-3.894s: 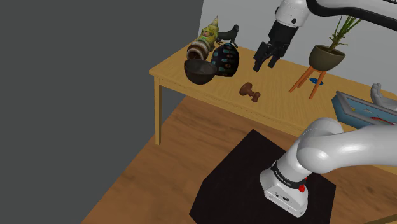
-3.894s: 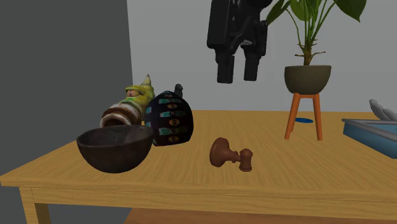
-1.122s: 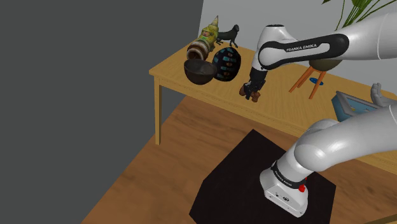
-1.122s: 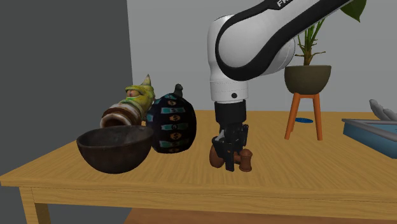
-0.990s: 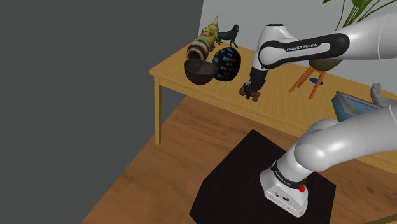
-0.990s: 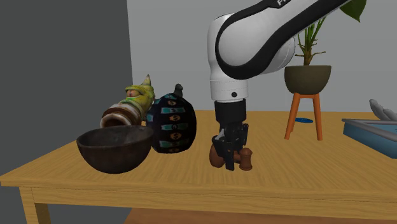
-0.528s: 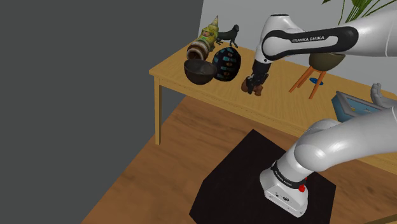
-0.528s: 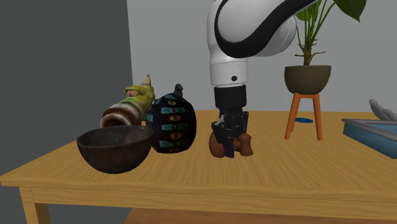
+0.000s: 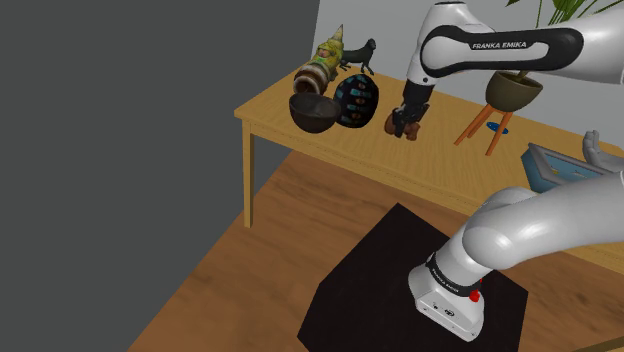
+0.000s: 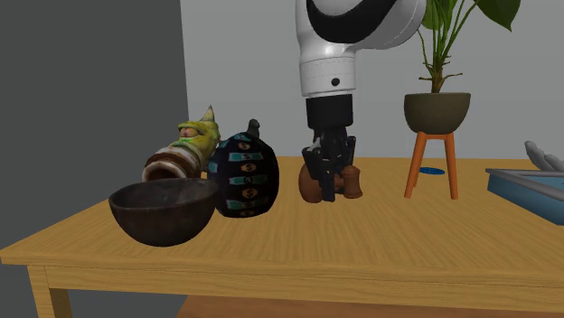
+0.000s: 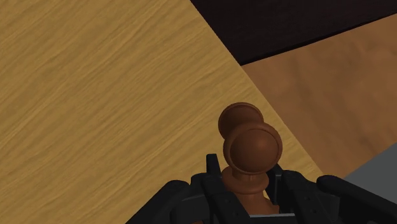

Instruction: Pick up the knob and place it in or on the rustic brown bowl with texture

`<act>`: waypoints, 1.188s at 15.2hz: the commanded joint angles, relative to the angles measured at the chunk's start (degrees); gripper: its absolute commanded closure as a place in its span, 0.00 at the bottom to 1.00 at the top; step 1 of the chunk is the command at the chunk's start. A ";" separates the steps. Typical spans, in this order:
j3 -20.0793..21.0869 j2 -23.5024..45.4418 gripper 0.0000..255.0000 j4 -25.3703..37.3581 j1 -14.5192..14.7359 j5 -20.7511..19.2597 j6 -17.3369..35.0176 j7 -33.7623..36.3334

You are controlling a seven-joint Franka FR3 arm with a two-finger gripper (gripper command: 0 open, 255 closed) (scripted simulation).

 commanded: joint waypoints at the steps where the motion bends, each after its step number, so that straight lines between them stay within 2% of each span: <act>1: 0.12 0.00 1.00 1.65 0.06 0.17 -1.65 -0.21; 16: 1.33 0.07 1.00 13.18 0.48 1.19 -13.10 -1.17; 18: 1.77 1.86 1.00 14.57 0.98 1.81 -12.81 -0.48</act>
